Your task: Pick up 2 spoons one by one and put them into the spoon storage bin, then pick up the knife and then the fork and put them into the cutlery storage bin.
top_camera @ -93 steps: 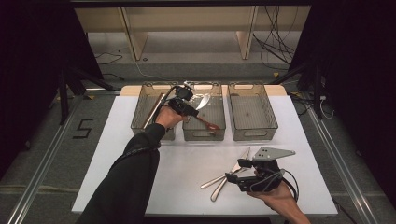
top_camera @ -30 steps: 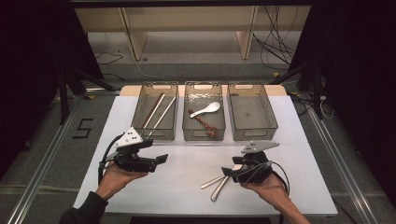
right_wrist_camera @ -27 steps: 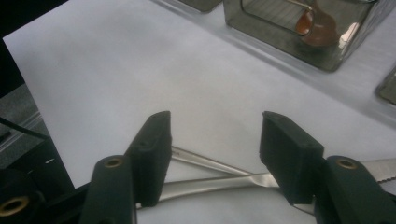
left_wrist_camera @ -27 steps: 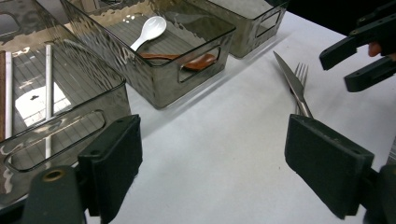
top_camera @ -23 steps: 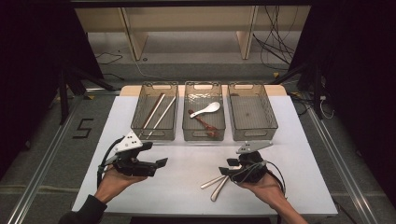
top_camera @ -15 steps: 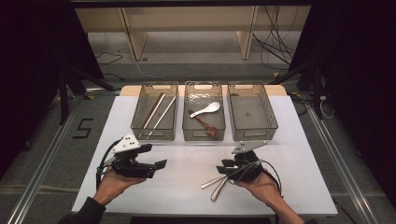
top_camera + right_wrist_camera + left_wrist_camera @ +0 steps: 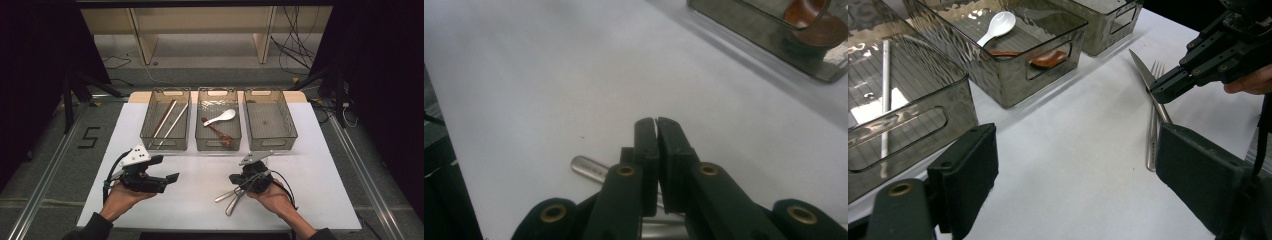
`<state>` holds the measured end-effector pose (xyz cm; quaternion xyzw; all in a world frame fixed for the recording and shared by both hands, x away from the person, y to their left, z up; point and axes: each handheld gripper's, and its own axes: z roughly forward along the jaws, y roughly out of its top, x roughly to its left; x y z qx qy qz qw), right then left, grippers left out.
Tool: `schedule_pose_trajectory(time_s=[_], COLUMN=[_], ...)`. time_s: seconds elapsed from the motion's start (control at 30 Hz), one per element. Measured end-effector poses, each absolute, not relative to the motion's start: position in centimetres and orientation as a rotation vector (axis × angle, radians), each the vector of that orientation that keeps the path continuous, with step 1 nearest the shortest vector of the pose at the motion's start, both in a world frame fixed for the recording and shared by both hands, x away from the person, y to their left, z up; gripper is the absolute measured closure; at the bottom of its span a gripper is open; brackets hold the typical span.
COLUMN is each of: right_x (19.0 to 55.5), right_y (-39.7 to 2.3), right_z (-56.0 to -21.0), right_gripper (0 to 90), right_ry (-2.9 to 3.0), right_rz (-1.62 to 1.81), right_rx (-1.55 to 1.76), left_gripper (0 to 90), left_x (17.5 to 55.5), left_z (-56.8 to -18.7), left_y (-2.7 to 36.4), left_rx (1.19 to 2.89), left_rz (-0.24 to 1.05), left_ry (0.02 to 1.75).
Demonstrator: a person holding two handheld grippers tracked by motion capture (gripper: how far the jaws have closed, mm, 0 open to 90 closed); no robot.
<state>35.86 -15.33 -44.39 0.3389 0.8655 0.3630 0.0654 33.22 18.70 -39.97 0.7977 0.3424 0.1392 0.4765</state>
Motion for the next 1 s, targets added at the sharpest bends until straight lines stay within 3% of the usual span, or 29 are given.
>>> schedule_pose_trajectory(time_s=[1.0], right_x=[36.8], right_y=[-12.0], right_z=[-47.4], right_gripper=[90.0], right_ry=[2.747], right_rz=[0.882], right_rx=[0.979], left_gripper=[17.0], left_x=[33.2], left_z=[-40.1], left_y=[18.9], left_rx=[1.961], left_rz=[0.349], left_ry=[0.839])
